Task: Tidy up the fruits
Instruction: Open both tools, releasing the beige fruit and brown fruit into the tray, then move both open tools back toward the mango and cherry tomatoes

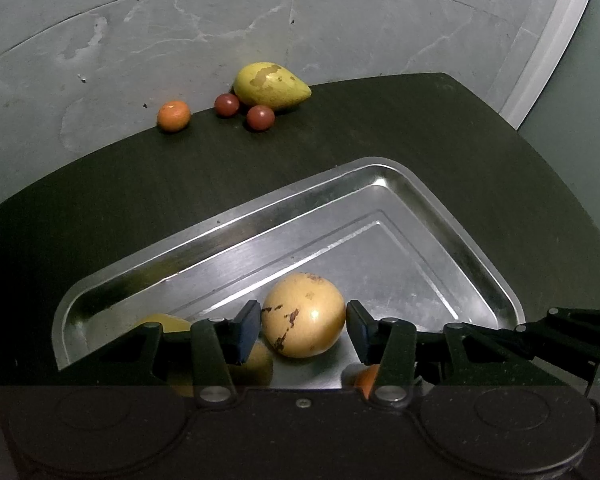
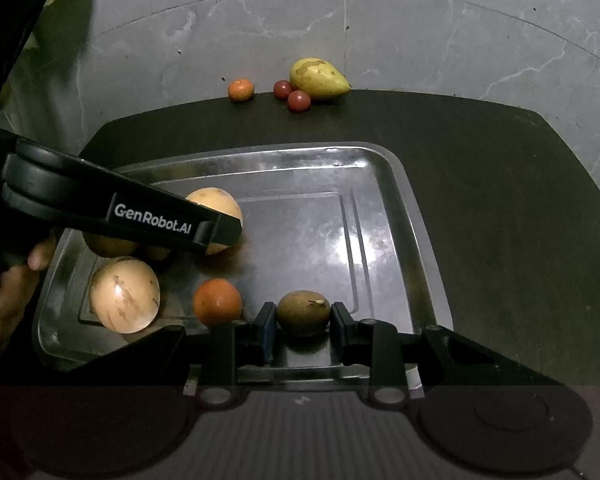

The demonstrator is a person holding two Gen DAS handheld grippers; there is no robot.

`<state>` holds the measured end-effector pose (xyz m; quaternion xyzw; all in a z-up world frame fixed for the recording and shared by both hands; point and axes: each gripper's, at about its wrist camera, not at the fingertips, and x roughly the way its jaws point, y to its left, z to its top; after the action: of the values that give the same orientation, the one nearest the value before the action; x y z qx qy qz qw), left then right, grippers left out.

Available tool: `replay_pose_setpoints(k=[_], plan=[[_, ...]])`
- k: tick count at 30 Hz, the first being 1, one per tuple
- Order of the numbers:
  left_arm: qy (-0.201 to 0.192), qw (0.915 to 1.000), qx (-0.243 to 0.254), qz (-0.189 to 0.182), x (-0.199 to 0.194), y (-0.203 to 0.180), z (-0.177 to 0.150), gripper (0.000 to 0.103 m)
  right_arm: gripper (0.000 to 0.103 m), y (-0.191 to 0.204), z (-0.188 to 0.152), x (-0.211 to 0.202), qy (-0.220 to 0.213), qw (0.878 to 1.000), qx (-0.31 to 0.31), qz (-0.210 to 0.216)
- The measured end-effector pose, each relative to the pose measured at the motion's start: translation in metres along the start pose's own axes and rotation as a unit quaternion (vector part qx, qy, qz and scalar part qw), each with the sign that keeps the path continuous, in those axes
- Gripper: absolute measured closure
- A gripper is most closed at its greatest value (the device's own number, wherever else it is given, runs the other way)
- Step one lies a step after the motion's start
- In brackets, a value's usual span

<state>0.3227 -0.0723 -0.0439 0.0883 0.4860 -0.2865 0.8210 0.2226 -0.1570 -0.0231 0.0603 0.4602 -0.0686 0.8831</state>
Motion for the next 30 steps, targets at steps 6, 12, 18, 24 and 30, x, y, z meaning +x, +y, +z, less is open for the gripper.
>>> replay_pose_setpoints(k=[6, 12, 18, 24, 30], plan=[[-0.001, 1.0000, -0.002, 0.000, -0.002, 0.000, 0.000, 0.054, 0.069, 0.000, 0.000, 0.000, 0.001, 1.000, -0.002, -0.001], [-0.009, 0.9999, -0.005, -0.005, -0.009, 0.002, -0.002, 0.049, 0.062, 0.001, 0.000, -0.003, -0.003, 1.000, -0.002, -0.005], [-0.025, 0.9996, -0.001, -0.011, -0.024, 0.005, -0.005, 0.041, 0.050, 0.001, 0.000, -0.008, -0.007, 1.000, 0.001, -0.006], [-0.052, 0.9986, -0.008, -0.012, -0.046, 0.011, -0.013, 0.030, 0.033, 0.003, -0.001, -0.016, -0.011, 1.000, 0.002, -0.009], [-0.092, 0.9953, -0.032, -0.004, -0.072, 0.029, -0.024, 0.013, 0.019, 0.007, -0.001, -0.022, -0.013, 1.000, -0.003, -0.011]])
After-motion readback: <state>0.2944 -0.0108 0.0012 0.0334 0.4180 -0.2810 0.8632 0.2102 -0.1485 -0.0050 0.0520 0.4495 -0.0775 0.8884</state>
